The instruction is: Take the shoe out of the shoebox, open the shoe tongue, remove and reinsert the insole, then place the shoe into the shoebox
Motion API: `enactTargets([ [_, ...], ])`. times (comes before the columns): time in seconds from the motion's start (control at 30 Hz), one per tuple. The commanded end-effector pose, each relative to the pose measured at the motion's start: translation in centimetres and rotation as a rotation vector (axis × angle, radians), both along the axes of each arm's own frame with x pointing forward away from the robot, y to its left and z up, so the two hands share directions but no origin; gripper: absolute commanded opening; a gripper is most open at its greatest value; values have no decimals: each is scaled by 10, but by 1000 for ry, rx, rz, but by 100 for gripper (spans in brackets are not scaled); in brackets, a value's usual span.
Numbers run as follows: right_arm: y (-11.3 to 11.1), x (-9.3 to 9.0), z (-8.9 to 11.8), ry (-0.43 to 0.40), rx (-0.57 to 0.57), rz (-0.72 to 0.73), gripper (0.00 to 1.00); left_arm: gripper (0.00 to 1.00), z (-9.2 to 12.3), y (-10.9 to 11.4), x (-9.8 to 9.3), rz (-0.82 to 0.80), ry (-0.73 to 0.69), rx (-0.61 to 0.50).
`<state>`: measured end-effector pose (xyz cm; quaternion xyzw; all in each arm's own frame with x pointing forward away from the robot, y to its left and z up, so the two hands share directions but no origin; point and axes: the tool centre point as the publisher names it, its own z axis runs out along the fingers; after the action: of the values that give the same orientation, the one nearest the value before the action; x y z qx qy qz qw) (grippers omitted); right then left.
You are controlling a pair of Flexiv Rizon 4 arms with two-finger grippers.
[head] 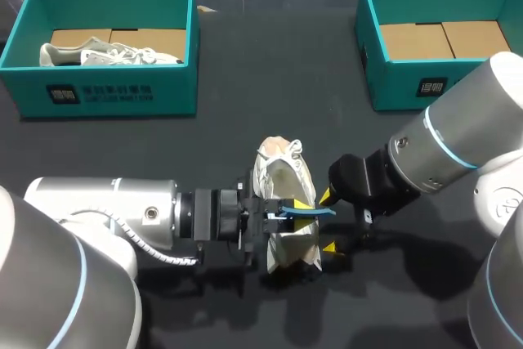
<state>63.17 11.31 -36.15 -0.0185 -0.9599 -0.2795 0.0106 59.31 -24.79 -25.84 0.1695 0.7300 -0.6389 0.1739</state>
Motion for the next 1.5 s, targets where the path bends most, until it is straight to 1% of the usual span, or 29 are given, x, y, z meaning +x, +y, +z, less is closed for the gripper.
enactTargets([
  [0.03,0,-1,0,-2,1,-1,100,0,0,-8,0,20,11,16],
  [0.33,0,-1,0,-2,1,-1,100,0,-9,-13,13,57,81,19],
  [0.63,0,-1,0,-2,1,-1,100,0,-10,-15,15,81,109,23],
  [1.2,0,-1,0,-2,1,-1,100,0,-26,-4,28,153,145,57],
  [1.5,0,-1,0,-2,1,-1,100,0,-39,0,31,137,137,25],
])
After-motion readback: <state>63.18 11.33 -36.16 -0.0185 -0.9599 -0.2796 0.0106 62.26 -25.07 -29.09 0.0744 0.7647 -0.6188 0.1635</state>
